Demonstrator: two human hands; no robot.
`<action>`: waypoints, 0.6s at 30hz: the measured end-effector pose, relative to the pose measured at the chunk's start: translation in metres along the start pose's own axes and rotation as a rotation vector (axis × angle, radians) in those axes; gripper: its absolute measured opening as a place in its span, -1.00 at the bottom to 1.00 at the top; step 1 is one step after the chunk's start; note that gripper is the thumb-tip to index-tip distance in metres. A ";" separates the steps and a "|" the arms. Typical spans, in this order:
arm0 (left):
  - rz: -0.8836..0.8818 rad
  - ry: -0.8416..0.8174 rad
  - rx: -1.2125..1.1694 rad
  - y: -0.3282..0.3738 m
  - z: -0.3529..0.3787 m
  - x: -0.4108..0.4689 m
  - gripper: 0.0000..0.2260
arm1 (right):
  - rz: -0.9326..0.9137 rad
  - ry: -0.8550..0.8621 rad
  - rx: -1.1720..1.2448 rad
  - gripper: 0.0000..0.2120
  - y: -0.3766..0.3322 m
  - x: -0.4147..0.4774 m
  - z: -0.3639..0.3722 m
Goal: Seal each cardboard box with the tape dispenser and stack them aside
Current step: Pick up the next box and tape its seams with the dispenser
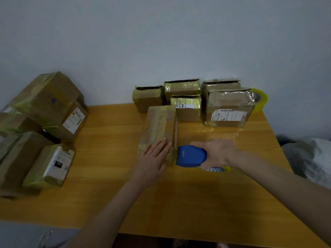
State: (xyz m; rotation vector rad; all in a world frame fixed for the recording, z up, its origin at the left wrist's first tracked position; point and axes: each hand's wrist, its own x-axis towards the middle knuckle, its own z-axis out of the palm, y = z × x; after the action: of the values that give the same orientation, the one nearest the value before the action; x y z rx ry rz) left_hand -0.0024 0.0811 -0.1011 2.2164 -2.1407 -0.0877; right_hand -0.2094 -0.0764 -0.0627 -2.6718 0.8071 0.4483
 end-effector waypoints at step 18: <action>-0.001 0.042 -0.034 -0.004 0.001 -0.002 -0.38 | 0.257 -0.065 -0.098 -0.37 -0.022 0.027 -0.023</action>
State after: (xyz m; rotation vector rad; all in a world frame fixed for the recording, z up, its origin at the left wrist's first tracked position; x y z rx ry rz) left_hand 0.0015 0.0827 -0.1029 2.1802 -2.1008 -0.0765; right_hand -0.1712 -0.0806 -0.0481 -2.6347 1.1422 0.6487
